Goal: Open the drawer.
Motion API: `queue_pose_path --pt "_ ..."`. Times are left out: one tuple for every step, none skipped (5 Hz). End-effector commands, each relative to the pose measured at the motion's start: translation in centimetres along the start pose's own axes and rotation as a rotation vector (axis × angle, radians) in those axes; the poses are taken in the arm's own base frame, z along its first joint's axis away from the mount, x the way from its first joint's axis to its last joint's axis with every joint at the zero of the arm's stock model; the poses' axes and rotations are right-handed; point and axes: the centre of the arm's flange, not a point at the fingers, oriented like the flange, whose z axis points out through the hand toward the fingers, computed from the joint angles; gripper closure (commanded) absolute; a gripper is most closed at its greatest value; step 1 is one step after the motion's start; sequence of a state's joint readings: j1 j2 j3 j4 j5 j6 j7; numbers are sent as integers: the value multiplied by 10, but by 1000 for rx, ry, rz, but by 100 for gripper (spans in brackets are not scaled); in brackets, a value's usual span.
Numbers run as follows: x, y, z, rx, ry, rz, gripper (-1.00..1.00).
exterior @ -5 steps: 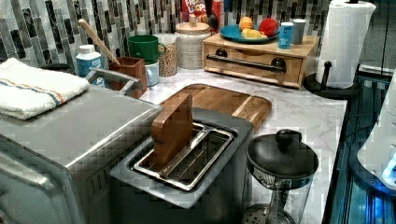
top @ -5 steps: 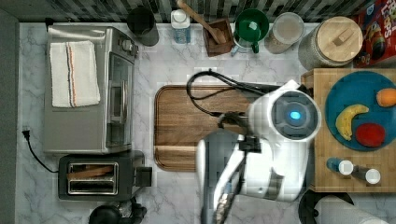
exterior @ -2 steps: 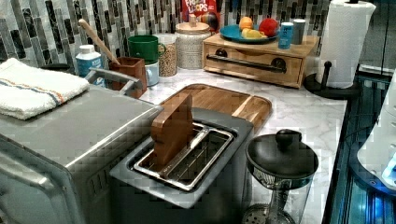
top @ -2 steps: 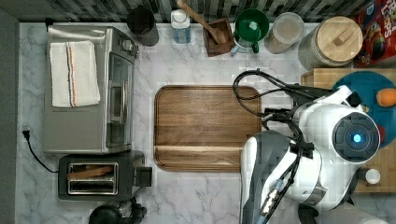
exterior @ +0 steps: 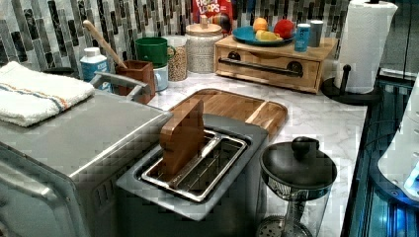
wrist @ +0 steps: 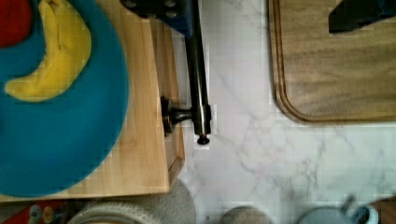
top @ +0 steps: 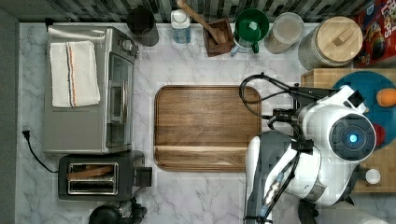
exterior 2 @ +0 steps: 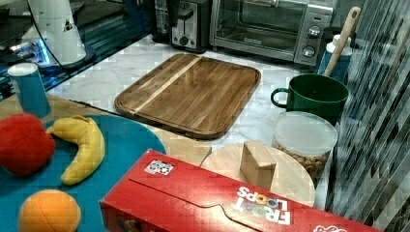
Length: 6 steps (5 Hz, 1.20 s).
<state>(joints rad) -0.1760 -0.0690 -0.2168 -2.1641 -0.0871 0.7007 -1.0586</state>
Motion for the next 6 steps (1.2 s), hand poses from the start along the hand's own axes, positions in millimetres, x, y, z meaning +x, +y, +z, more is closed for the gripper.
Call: queue_pose_path --pt "-28 24 65 27 -10 -84 -100" --pt "-42 25 80 35 -16 -49 -100" --pt "-57 28 95 31 7 -18 -100" --pt "-67 30 112 28 18 -10 -100" --pt "-72 34 127 22 28 -10 -100" --pt "-77 38 144 31 43 -2 -100"
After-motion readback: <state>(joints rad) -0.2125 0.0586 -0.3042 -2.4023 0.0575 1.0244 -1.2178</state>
